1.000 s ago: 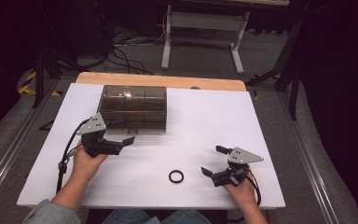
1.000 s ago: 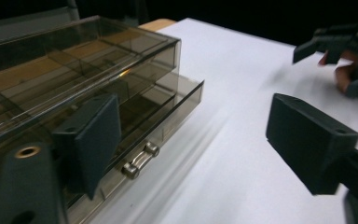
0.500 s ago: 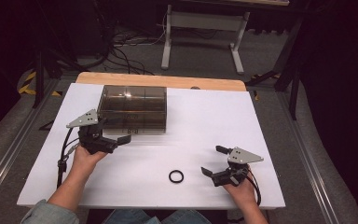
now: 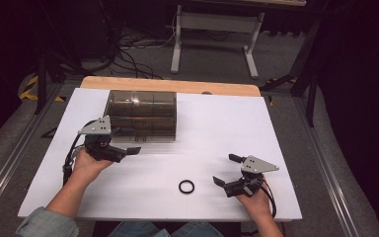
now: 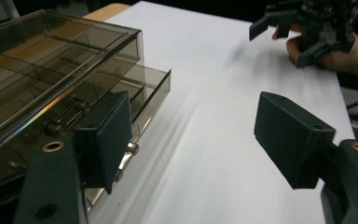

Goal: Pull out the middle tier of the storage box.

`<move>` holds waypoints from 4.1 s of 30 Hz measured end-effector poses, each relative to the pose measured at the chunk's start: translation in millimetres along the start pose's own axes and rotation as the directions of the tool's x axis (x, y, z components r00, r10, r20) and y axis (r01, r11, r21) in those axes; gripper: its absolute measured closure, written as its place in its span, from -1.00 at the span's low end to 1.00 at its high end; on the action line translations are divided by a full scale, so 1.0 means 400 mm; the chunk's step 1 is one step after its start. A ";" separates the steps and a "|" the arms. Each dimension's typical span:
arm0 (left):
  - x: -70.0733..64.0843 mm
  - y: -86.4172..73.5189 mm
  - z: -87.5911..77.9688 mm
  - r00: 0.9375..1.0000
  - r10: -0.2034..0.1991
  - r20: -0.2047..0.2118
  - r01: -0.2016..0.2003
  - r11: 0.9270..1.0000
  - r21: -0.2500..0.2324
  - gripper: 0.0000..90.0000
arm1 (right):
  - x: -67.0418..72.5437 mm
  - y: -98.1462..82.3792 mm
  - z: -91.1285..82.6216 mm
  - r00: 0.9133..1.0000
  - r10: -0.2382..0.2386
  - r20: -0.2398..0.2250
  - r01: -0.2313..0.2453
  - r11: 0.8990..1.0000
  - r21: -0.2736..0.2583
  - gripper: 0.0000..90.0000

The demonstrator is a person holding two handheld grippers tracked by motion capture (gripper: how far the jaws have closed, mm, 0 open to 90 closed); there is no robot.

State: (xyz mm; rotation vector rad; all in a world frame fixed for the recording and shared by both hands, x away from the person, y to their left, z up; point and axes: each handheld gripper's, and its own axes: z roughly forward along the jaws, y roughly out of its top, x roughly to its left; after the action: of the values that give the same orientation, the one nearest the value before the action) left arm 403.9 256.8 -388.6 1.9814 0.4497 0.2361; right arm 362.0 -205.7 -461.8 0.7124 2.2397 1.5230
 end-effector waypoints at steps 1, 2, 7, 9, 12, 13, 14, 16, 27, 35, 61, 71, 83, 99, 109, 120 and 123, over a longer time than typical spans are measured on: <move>0.003 0.003 0.000 1.000 0.003 -0.001 -0.003 1.000 0.010 -0.34 | 0.000 0.000 0.000 1.000 0.000 0.000 0.000 1.000 0.000 -1.00; 0.006 0.005 0.000 1.000 0.007 -0.003 -0.007 1.000 0.014 -0.33 | 0.000 0.000 0.000 1.000 0.000 0.001 0.000 1.000 0.000 -1.00; 0.026 0.017 0.001 1.000 0.027 -0.016 -0.026 0.998 0.063 -0.26 | 0.000 0.000 0.000 1.000 -0.001 -0.002 0.001 1.000 0.000 -1.00; 0.031 0.022 0.004 0.999 0.031 -0.015 -0.030 0.996 0.086 -0.23 | 0.001 0.000 0.000 1.000 0.001 -0.003 -0.001 1.000 -0.001 -1.00; 0.036 0.032 0.015 0.998 0.058 -0.022 -0.054 0.989 0.140 -0.20 | 0.001 0.000 0.000 1.000 0.001 -0.005 -0.001 1.000 -0.001 -1.00; 0.037 0.035 0.019 0.997 0.069 -0.027 -0.064 0.986 0.154 -0.19 | 0.001 0.000 0.000 1.000 -0.001 -0.006 0.001 1.000 0.000 -1.00; 0.037 0.038 0.024 0.997 0.075 -0.027 -0.070 0.984 0.165 -0.19 | 0.001 0.000 0.000 1.000 -0.001 -0.006 0.001 1.000 0.000 -1.00; 0.040 0.043 0.031 0.996 0.083 -0.023 -0.078 0.980 0.185 -0.19 | 0.001 0.000 0.000 1.000 -0.001 -0.006 0.001 1.000 0.000 -1.00; 0.046 0.057 0.061 0.992 0.123 -0.028 -0.112 0.958 0.265 -0.15 | 0.001 0.000 0.000 1.000 -0.002 -0.007 0.002 1.000 0.000 -1.00; 0.044 0.075 0.077 0.986 0.166 -0.022 -0.150 0.934 0.324 -0.13 | 0.001 0.000 0.000 1.000 -0.001 -0.008 0.001 1.000 0.000 -1.00; 0.044 0.095 0.141 0.961 0.277 -0.017 -0.233 0.837 0.495 0.03 | 0.001 0.000 0.000 1.000 -0.002 -0.011 0.002 1.000 0.000 -1.00; 0.042 0.096 0.160 0.950 0.311 -0.010 -0.257 0.805 0.535 0.05 | 0.001 0.000 0.000 1.000 -0.001 -0.011 0.001 1.000 -0.001 -1.00; 0.046 0.084 0.175 0.938 0.347 -0.008 -0.278 0.766 0.580 0.17 | 0.001 0.000 0.000 1.000 0.000 -0.011 0.000 1.000 -0.001 -1.00; 0.040 0.072 0.192 0.904 0.427 -0.018 -0.317 0.698 0.642 0.50 | 0.001 0.000 0.000 1.000 0.000 -0.012 0.000 1.000 -0.001 -1.00; 0.035 0.072 0.192 0.912 0.411 -0.017 -0.308 0.710 0.634 0.54 | 0.002 0.000 0.000 1.000 0.004 -0.013 -0.004 1.000 0.000 -1.00; 0.023 0.073 0.180 0.920 0.392 0.005 -0.303 0.704 0.642 0.55 | 0.001 0.000 0.000 1.000 0.003 -0.013 -0.003 1.000 -0.001 -1.00; 0.019 0.074 0.178 0.922 0.386 0.011 -0.302 0.704 0.643 0.55 | 0.002 0.000 0.000 1.000 0.004 -0.013 -0.004 1.000 -0.001 -1.00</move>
State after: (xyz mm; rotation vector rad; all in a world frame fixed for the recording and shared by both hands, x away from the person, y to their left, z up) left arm 442.7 189.9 -393.5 2.7411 0.2382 0.5015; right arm 361.4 -205.2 -461.8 0.7093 2.2486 1.5351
